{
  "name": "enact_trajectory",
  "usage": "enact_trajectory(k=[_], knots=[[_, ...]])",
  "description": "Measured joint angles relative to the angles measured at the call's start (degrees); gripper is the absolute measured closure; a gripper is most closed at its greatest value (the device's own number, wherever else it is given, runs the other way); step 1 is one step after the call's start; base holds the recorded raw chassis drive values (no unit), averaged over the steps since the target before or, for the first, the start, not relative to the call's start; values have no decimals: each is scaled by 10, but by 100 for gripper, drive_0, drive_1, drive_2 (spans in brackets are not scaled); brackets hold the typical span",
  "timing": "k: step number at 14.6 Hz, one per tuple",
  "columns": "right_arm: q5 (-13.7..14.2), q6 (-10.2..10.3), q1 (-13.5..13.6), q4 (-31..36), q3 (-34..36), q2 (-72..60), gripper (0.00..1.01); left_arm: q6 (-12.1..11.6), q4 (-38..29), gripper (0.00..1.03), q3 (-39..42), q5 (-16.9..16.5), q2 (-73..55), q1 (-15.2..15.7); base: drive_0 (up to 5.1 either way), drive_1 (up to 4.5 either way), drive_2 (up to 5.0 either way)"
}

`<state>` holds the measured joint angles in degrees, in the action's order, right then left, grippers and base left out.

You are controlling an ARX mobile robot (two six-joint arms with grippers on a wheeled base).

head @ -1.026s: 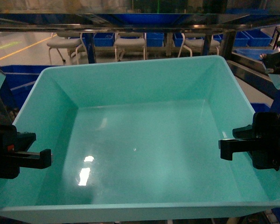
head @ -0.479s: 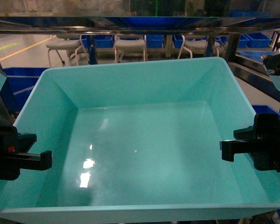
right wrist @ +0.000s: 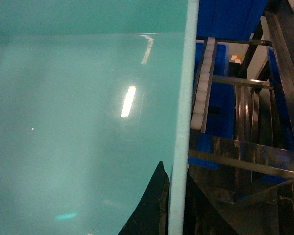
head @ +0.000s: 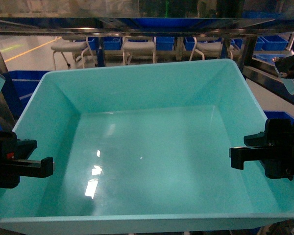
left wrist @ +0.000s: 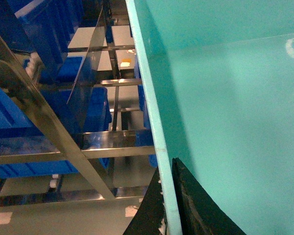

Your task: Organize blue bins on left shelf correctly

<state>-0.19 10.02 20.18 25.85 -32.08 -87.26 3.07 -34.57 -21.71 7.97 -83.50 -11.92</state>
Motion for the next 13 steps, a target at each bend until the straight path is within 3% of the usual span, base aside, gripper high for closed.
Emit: enact_trajectory(k=[3, 9, 10, 11, 13], knots=[[0, 0, 0, 0, 0, 0, 99, 0, 1, 101, 0, 0, 0, 0, 273, -142, -142], [-2, 0, -3, 0, 0, 0, 99, 0, 0, 101, 0, 0, 0, -2, 0, 0, 0], [-1, 0, -9, -7, -5, -5, 99, 0, -1, 101, -2, 0, -4, -2, 0, 0, 0], [-7, -4, -35, -42, -65, -69, 99, 2, 21, 101, -58, -15, -68, -3, 0, 0, 0], [-17, -12, -58, -45, -101, -122, 99, 0, 28, 101, -103, -16, -121, -12, 0, 0, 0]])
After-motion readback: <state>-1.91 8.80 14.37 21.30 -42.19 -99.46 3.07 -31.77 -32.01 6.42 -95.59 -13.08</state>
